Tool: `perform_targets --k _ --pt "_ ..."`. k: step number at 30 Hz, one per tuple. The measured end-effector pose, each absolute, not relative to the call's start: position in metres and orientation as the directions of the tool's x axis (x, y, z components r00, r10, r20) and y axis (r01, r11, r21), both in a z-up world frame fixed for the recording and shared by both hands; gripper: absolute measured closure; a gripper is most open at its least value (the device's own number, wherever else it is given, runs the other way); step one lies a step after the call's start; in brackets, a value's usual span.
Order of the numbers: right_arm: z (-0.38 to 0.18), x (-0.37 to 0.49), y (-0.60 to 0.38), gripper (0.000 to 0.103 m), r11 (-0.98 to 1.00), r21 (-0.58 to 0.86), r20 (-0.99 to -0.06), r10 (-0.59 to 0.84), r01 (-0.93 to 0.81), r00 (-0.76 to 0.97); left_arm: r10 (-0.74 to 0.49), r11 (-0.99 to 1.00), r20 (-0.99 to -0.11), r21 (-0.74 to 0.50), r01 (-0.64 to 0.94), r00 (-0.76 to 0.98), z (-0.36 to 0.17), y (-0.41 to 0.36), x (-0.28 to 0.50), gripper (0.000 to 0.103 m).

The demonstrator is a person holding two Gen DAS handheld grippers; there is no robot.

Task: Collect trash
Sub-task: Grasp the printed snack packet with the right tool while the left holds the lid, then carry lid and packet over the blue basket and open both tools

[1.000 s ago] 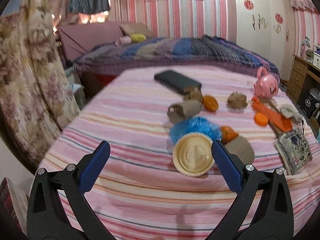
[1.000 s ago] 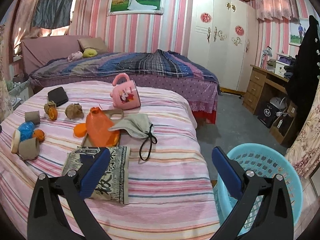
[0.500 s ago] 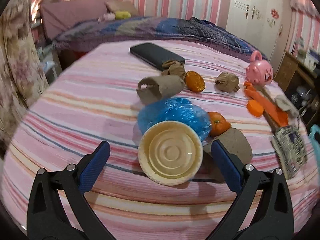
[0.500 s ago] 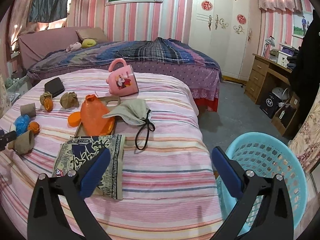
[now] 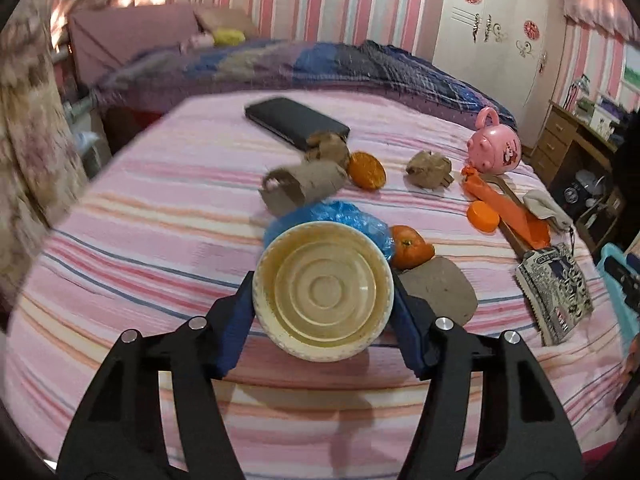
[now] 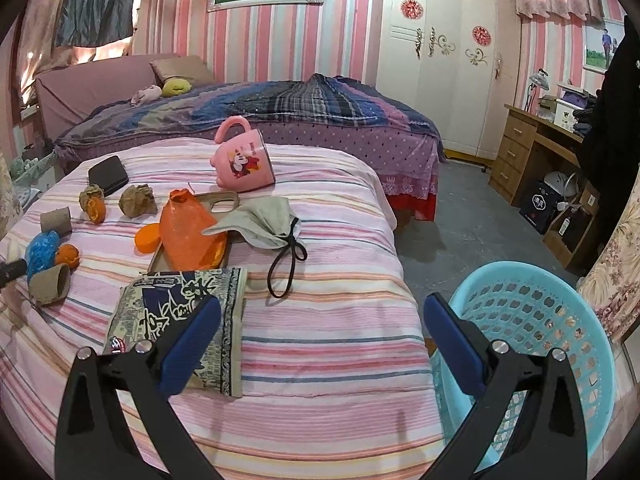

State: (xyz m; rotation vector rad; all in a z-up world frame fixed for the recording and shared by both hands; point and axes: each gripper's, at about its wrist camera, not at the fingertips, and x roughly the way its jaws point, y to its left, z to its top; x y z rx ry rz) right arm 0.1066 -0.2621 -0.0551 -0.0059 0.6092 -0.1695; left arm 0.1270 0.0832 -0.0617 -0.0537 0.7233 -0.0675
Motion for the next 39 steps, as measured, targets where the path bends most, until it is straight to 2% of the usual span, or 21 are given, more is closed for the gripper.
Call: perform_targets --k 5,12,14,16,17,19,21,22,26,29,39 --pt "-0.06 0.109 -0.256 0.004 0.995 -0.025 -0.589 -0.095 0.099 0.803 0.054 0.999 -0.614 0.038 -0.038 0.788 -0.05 0.087 0.113 0.042" --pt "-0.078 0.121 -0.236 0.006 0.999 0.029 -0.665 0.008 0.014 0.747 0.084 0.996 -0.61 0.043 -0.073 0.788 -0.046 0.089 0.116 0.042" --pt "-0.085 0.126 -0.231 0.016 0.999 0.031 -0.691 0.027 -0.007 0.723 0.082 0.997 -0.603 0.055 -0.061 0.794 -0.046 0.084 0.116 0.042" --pt "-0.092 0.132 -0.226 0.034 0.998 0.043 -0.716 0.064 -0.048 0.695 0.079 0.997 -0.595 0.064 -0.05 0.8 -0.045 0.08 0.114 0.042" --pt "-0.093 0.131 -0.224 0.038 0.998 0.038 -0.717 0.068 -0.058 0.694 0.076 0.997 -0.591 0.067 -0.045 0.803 -0.044 0.078 0.113 0.042" --pt "-0.092 0.131 -0.222 0.062 0.996 0.043 -0.711 0.084 -0.076 0.698 0.073 0.997 -0.585 0.072 -0.039 0.808 -0.043 0.075 0.111 0.042" --pt "-0.09 0.129 -0.221 0.077 0.995 0.055 -0.698 0.099 -0.084 0.709 0.073 0.997 -0.579 0.072 -0.038 0.812 -0.041 0.073 0.11 0.042" --pt "-0.088 0.128 -0.221 0.08 0.994 0.061 -0.691 0.105 -0.087 0.715 0.07 0.997 -0.577 0.07 -0.037 0.813 -0.04 0.072 0.109 0.042" --pt "-0.079 0.121 -0.22 0.086 0.994 0.04 -0.658 0.101 -0.099 0.746 0.072 0.997 -0.563 0.073 -0.037 0.823 -0.037 0.069 0.105 0.042" --pt "-0.06 0.107 -0.226 0.091 0.994 0.037 -0.595 0.102 -0.099 0.797 0.073 0.996 -0.551 0.078 -0.036 0.831 -0.034 0.066 0.102 0.042" --pt "-0.021 0.068 -0.279 0.092 0.995 0.084 -0.505 0.081 -0.045 0.859 0.01 1.0 -0.524 0.025 0.004 0.852 -0.013 0.023 0.09 0.042"
